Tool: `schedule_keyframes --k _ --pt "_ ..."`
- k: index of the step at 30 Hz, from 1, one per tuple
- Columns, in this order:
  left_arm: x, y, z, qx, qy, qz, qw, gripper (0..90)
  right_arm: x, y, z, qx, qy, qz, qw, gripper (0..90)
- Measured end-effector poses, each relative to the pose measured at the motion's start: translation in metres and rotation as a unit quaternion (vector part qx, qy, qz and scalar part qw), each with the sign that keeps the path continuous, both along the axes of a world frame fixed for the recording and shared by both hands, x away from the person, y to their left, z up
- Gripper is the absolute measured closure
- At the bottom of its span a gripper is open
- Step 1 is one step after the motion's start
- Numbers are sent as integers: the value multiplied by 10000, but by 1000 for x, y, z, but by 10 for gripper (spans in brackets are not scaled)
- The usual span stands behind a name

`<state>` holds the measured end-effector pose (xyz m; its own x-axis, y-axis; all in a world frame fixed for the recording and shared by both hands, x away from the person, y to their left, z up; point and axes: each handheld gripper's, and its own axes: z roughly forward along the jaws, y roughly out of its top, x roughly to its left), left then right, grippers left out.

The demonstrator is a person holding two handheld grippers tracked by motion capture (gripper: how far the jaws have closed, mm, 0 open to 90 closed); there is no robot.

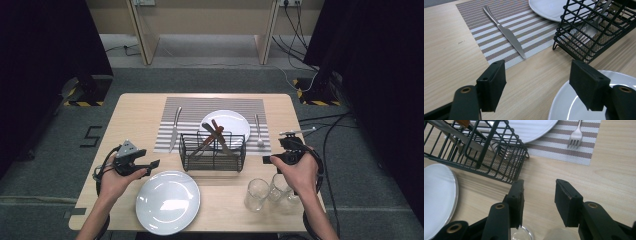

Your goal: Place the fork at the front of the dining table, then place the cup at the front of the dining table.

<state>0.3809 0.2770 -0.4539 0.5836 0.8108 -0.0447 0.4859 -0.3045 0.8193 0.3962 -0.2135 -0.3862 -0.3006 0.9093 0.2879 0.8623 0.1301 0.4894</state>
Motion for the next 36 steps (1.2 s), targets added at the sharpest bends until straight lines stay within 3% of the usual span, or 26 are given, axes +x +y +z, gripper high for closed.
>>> schedule_keyframes --k 17,28,36 --pt "-3 -1 1 7 -40 -4 10000 287 -14 2 7 7 -63 222 9997 593" --pt "-7 -5 3 43 -70 -40 10000 286 -19 12 3 -71 -1 541 9985 606" --pt "-7 -6 4 51 -79 -39 9999 286 -26 12 4 -25 -2 575 9983 604"
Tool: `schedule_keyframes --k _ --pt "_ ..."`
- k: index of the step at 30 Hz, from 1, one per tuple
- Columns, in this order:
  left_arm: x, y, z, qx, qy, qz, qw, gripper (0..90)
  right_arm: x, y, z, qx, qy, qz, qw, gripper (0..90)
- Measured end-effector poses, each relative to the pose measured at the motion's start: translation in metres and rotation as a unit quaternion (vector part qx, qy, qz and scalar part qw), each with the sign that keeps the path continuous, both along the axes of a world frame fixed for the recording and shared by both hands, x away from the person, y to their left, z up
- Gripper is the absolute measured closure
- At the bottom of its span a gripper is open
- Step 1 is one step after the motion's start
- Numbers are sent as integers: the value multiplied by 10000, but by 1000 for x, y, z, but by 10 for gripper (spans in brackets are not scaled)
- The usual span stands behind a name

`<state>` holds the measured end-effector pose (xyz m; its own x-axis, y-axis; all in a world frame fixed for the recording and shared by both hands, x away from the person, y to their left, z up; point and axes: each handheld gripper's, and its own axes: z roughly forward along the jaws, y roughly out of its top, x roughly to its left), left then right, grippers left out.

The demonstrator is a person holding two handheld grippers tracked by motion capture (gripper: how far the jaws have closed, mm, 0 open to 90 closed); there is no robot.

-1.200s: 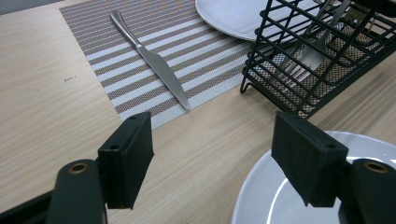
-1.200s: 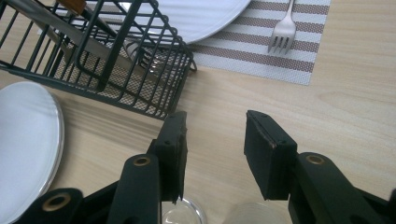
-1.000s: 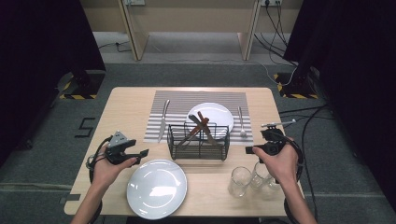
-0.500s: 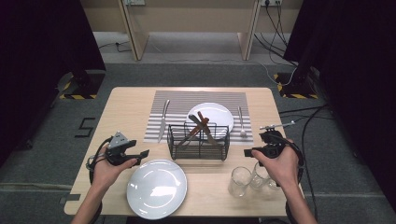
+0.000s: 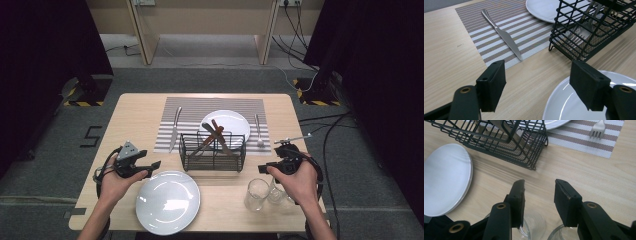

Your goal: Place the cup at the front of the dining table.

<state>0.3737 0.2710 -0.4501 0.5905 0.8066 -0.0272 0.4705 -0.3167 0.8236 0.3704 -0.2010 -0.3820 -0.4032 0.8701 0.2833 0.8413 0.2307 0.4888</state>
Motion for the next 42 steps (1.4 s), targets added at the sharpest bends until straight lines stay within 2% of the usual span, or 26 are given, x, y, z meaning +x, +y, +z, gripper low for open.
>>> schedule_keyframes --k 12,27,42 --pt "-1 2 0 -24 -9 20 10000 286 -9 8 -2 -24 63 188 9998 608" --pt "-1 -1 2 -39 -17 -18 10000 285 -22 8 0 -309 123 457 9984 645" --pt "-2 -3 4 -41 -48 -56 10000 285 -21 12 -12 -700 347 773 9939 777"
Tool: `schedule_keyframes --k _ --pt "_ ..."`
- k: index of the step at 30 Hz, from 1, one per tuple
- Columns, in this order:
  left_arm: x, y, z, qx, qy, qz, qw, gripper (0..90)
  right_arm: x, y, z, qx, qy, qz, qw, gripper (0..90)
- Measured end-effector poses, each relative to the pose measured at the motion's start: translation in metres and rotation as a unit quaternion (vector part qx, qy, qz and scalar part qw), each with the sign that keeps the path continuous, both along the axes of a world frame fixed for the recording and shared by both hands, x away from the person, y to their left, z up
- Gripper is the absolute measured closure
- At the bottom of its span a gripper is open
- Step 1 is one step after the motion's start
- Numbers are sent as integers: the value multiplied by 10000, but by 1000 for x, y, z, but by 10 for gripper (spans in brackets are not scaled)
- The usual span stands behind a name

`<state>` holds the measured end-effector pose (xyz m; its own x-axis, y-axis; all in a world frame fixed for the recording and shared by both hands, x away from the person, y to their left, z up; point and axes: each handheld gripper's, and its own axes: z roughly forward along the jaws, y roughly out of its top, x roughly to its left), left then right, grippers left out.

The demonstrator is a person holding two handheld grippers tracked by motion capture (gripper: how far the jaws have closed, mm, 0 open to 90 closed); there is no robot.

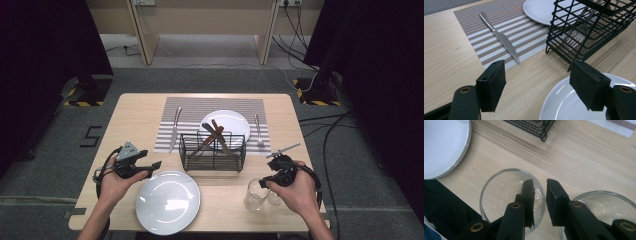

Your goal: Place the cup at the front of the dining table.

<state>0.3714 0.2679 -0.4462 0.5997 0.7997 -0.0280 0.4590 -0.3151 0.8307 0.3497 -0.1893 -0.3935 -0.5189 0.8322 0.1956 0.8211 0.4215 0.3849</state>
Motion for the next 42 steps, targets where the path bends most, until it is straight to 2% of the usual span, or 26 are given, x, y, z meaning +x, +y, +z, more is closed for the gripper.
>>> schedule_keyframes --k 3,23,37,42 --pt "0 -1 0 7 -1 -28 10000 284 1 0 -3 -24 34 52 10000 808" --pt "-5 -9 4 9 -113 -196 9997 279 3 10 -3 -144 -154 101 9997 822" --pt "-9 -13 7 -3 -166 -270 9995 277 9 38 -2 -230 -229 341 9989 827" --pt "-10 -13 7 -11 -168 -269 9995 277 13 49 -3 -188 -226 391 9988 827"
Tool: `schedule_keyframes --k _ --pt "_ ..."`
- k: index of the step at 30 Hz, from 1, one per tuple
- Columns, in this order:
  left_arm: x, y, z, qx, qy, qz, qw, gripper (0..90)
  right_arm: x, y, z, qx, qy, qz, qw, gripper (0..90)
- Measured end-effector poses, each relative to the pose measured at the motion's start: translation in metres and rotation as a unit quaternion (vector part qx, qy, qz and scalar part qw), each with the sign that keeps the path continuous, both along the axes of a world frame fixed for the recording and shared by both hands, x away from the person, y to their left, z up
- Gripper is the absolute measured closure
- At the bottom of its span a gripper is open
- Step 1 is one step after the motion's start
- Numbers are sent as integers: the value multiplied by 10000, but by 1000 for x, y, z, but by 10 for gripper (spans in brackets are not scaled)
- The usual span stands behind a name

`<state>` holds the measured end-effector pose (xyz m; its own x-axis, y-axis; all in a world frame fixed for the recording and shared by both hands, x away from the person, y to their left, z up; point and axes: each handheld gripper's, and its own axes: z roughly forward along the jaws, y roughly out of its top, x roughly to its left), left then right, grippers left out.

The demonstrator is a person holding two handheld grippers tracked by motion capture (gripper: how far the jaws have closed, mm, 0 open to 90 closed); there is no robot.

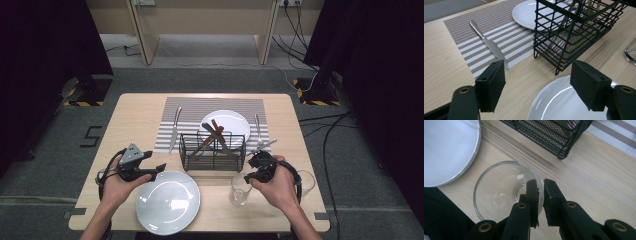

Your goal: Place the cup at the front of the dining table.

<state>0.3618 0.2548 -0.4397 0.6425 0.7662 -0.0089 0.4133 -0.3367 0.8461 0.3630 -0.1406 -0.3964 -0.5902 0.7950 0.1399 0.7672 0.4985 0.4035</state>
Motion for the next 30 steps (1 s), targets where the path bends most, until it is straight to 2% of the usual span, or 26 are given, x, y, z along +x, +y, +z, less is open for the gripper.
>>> schedule_keyframes --k 11,30 --pt "-4 -6 -1 35 4 -107 9999 278 5 10 -1 36 -16 57 10000 826" --pt "-10 -13 4 24 -77 -207 9998 279 21 43 -1 61 5 241 9997 827"
